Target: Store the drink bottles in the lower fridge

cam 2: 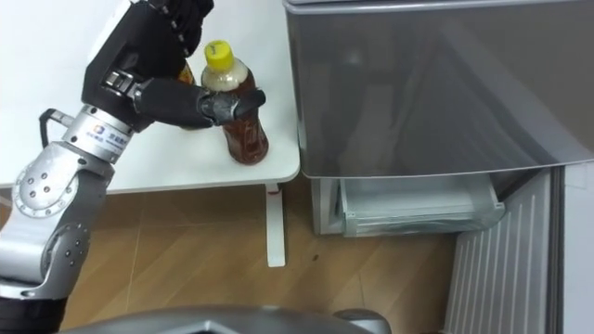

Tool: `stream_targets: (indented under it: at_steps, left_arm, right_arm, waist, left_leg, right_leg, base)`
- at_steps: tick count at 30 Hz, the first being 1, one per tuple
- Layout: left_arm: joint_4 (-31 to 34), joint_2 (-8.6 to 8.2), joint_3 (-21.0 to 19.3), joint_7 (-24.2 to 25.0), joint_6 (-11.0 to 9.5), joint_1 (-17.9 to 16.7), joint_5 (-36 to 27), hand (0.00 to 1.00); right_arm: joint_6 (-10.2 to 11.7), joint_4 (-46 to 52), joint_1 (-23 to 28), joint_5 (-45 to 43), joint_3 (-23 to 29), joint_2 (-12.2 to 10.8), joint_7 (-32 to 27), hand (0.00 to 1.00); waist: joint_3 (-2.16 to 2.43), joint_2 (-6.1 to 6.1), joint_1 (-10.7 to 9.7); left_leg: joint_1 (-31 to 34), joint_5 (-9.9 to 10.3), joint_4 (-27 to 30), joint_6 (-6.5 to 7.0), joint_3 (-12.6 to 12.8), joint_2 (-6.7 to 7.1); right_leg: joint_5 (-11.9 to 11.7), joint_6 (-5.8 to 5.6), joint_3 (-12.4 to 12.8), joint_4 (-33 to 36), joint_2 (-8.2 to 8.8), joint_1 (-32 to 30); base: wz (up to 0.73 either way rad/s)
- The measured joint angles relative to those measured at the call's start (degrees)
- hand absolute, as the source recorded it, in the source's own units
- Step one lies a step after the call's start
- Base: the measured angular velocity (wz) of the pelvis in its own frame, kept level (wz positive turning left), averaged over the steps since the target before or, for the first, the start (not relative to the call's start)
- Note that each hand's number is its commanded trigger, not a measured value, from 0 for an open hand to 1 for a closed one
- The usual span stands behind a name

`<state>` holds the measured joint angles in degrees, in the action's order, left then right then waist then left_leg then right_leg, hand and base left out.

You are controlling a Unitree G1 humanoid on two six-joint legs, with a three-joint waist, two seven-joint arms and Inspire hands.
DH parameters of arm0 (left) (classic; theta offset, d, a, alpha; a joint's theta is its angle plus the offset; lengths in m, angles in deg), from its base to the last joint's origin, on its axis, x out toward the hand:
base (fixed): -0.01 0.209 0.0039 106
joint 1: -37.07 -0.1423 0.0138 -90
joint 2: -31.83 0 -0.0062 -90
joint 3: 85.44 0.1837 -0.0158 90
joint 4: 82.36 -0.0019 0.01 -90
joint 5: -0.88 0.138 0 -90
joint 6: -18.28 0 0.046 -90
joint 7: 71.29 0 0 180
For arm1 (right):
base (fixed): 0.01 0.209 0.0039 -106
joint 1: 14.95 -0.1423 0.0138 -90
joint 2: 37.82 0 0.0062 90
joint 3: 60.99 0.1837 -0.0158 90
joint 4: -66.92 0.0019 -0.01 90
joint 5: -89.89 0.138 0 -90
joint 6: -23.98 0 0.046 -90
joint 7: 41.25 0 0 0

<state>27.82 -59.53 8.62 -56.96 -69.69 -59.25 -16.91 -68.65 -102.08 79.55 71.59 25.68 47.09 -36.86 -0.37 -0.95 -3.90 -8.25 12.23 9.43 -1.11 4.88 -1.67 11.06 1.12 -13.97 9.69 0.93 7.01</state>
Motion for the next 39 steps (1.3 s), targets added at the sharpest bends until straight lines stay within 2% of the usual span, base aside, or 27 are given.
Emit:
stream_targets:
  at_steps: [11, 17, 20, 39]
  left_arm:
    - [-0.5, 0.02, -0.9, -0.7, 0.0, 0.0, 0.0, 0.0]
    - [-4.8, 0.01, -0.8, 0.9, 0.3, -2.4, -0.1, 0.0]
    - [-6.6, 0.0, -0.8, 1.8, 0.5, -2.4, 0.0, 0.0]
    - [-7.3, -0.03, -0.6, 4.6, 0.5, -2.6, 1.1, 0.0]
  right_arm:
    - [0.0, 0.1, 0.0, 0.0, -0.1, 0.0, 0.3, 0.0]
    - [-0.5, 0.3, 0.0, 0.0, -0.1, -0.1, 1.0, 0.0]
    - [-1.2, 0.4, -0.2, -0.2, 0.0, -0.1, 1.8, 0.0]
    - [-1.2, 1.4, -0.6, -0.2, 0.0, -0.1, 2.7, 0.0]
  waist:
    - [-0.14, -0.2, -0.2]
    - [-0.3, 0.09, -0.4]
    - [-0.26, 0.32, -0.3]
    - [-0.03, 0.49, -0.3]
  left_leg:
    - [-0.1, 0.0, 0.0, 0.0, -0.3, 0.02]
    - [0.1, 0.0, 0.0, 0.0, -0.2, -0.03]
    - [0.2, 0.0, 0.0, 0.0, -0.3, -0.05]
    - [0.6, 0.0, 0.1, 0.0, -0.3, -0.02]
  right_leg:
    - [0.0, 0.0, 0.1, 0.0, -0.07, 0.2]
    - [0.0, 0.0, -0.2, 0.0, 0.11, 0.0]
    - [0.0, 0.0, -0.2, 0.1, 0.1, -0.2]
    - [0.0, 0.0, -0.2, 0.2, -0.03, -0.5]
  base:
    - [0.0]
    - [0.01]
    - [0.0]
    - [0.0]
